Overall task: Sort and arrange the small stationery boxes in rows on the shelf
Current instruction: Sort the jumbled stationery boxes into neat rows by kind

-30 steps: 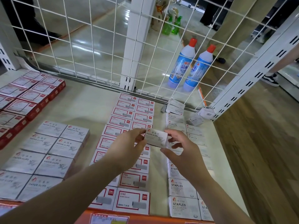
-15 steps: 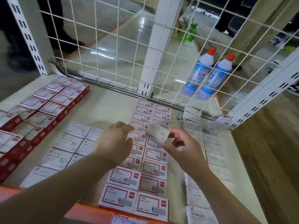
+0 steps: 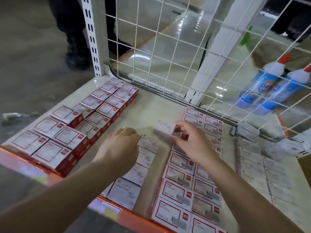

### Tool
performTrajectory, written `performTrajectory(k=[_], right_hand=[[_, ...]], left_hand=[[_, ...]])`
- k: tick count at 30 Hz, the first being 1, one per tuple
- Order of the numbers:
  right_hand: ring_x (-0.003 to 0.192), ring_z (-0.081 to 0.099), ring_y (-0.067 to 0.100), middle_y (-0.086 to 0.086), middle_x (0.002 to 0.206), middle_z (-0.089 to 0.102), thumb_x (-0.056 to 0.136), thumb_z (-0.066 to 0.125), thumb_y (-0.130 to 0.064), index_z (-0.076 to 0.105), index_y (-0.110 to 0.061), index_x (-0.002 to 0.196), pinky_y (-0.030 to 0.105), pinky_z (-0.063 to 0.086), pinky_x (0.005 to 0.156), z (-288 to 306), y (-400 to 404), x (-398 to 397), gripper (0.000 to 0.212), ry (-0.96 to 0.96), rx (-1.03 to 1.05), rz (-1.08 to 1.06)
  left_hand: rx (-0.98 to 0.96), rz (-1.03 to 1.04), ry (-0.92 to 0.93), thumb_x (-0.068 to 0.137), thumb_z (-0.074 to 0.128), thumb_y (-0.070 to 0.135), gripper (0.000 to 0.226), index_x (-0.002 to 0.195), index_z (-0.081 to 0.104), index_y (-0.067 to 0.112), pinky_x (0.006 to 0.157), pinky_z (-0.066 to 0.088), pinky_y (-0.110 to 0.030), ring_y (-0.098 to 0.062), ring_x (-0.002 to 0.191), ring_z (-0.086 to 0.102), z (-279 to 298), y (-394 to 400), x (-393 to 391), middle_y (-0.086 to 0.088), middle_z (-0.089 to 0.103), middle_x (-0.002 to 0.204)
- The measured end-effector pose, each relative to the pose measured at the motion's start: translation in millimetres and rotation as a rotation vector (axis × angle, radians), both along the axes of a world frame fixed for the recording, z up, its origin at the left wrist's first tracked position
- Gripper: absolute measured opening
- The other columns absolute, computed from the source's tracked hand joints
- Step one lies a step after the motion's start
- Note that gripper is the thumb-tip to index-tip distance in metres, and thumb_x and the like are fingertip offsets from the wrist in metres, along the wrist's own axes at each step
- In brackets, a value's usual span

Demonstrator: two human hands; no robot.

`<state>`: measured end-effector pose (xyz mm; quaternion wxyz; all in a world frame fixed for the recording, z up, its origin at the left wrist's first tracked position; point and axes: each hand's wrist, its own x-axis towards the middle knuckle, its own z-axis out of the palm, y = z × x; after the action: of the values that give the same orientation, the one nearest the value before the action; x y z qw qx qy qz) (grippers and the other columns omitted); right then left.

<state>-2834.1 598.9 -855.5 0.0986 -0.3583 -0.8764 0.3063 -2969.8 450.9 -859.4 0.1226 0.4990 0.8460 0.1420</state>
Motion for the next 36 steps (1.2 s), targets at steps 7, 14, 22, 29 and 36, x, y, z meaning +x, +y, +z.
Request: performTrajectory(k=[7, 14, 22, 29, 36], right_hand=[[0.094, 0.045, 0.002, -0.004, 0.127, 0.056, 0.085, 0.063, -0.033, 0.047, -0.02, 0.132, 0.011, 0.036, 0.071, -7, 11, -34, 0.052, -0.054, -0.072, 0.017], [0.082, 0.051, -0.003, -0.004, 0.116, 0.064, 0.084, 0.067, -0.025, 0.061, -0.016, 0.119, 0.004, 0.036, 0.061, -14, 15, -52, 0.037, -0.002, -0.121, 0.0], [0.087, 0.055, 0.007, -0.004, 0.098, 0.061, 0.08, 0.071, -0.032, 0.061, -0.013, 0.107, 0.018, 0.042, 0.075, -23, 1, -73, 0.035, -0.003, -0.141, -0.014], [0.092, 0.052, 0.005, -0.009, 0.102, 0.059, 0.086, 0.064, -0.028, 0.061, -0.022, 0.12, 0.017, 0.038, 0.08, -26, -3, -76, 0.034, 0.024, -0.157, 0.071], [0.09, 0.052, 0.005, -0.002, 0.11, 0.064, 0.088, 0.062, -0.025, 0.061, -0.019, 0.123, 0.015, 0.038, 0.078, -29, -6, -80, 0.035, 0.062, -0.159, 0.079]], left_hand=[[0.03, -0.049, -0.001, 0.097, 0.035, 0.022, 0.034, 0.127, 0.052, 0.023, 0.102, 0.034, -0.025, -0.011, 0.12, 0.042, 0, -5, -6, 0.008, 0.046, 0.133], [0.033, -0.032, 0.043, 0.098, 0.032, 0.026, 0.034, 0.124, 0.053, 0.022, 0.098, 0.038, -0.027, -0.013, 0.117, 0.044, -3, -3, -6, 0.007, 0.048, 0.129], [0.023, -0.033, 0.044, 0.098, 0.03, 0.029, 0.035, 0.127, 0.05, 0.024, 0.098, 0.039, -0.027, -0.012, 0.119, 0.043, -1, -2, -6, 0.008, 0.046, 0.131], [0.035, -0.009, 0.027, 0.098, 0.033, 0.029, 0.034, 0.125, 0.052, 0.025, 0.097, 0.041, -0.03, -0.012, 0.119, 0.043, -2, -2, -6, 0.009, 0.048, 0.13], [0.048, -0.001, 0.014, 0.097, 0.035, 0.029, 0.034, 0.126, 0.052, 0.025, 0.095, 0.041, -0.028, -0.01, 0.117, 0.043, -2, -3, -5, 0.01, 0.047, 0.13]])
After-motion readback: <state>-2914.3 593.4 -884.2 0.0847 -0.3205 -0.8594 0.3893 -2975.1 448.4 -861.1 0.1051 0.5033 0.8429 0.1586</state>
